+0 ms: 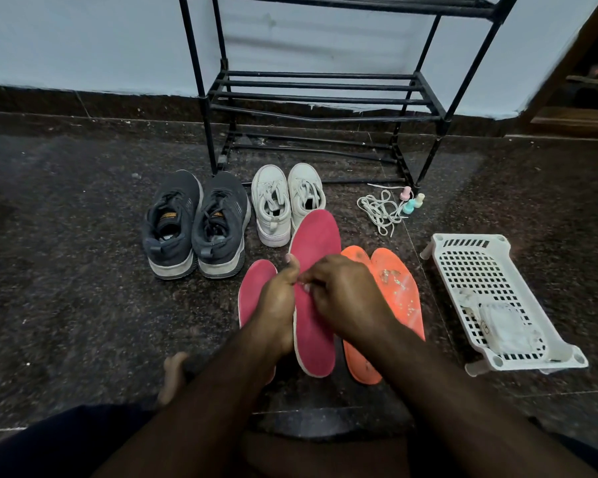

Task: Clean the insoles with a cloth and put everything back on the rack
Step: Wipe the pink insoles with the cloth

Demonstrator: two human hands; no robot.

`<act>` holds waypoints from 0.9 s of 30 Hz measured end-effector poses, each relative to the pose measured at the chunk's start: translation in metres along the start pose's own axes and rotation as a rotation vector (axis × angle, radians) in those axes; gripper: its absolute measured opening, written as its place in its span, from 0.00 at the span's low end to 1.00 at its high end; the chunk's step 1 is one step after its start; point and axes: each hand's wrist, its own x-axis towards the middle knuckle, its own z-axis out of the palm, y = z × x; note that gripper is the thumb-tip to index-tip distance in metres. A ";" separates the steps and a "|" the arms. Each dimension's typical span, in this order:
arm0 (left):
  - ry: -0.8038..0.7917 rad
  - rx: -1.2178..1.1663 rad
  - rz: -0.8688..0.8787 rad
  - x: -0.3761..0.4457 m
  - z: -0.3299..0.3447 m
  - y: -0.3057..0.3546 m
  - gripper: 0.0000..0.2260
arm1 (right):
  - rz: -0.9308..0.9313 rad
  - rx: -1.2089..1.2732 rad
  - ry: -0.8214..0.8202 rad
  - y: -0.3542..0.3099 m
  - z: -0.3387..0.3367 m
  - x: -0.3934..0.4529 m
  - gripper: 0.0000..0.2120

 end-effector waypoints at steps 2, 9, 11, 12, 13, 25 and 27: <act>0.009 -0.011 -0.019 0.001 -0.002 0.000 0.28 | -0.007 0.040 -0.015 -0.001 0.003 -0.003 0.11; -0.010 0.019 0.019 -0.005 0.006 -0.003 0.25 | 0.093 0.050 0.202 0.019 -0.009 0.006 0.05; 0.002 -0.033 0.004 -0.007 0.008 0.000 0.24 | 0.008 -0.002 0.114 0.014 -0.005 0.002 0.09; 0.013 -0.049 -0.002 -0.005 0.006 0.001 0.25 | -0.031 0.001 0.063 0.010 -0.003 0.000 0.12; 0.030 -0.058 -0.006 -0.003 0.004 0.002 0.25 | -0.059 0.018 0.017 0.007 -0.002 -0.002 0.13; 0.059 -0.023 -0.026 -0.010 0.011 0.005 0.26 | -0.117 -0.056 0.020 0.008 -0.007 0.001 0.09; 0.088 0.017 -0.042 -0.007 0.008 0.007 0.28 | -0.166 -0.010 -0.054 -0.001 -0.004 -0.005 0.10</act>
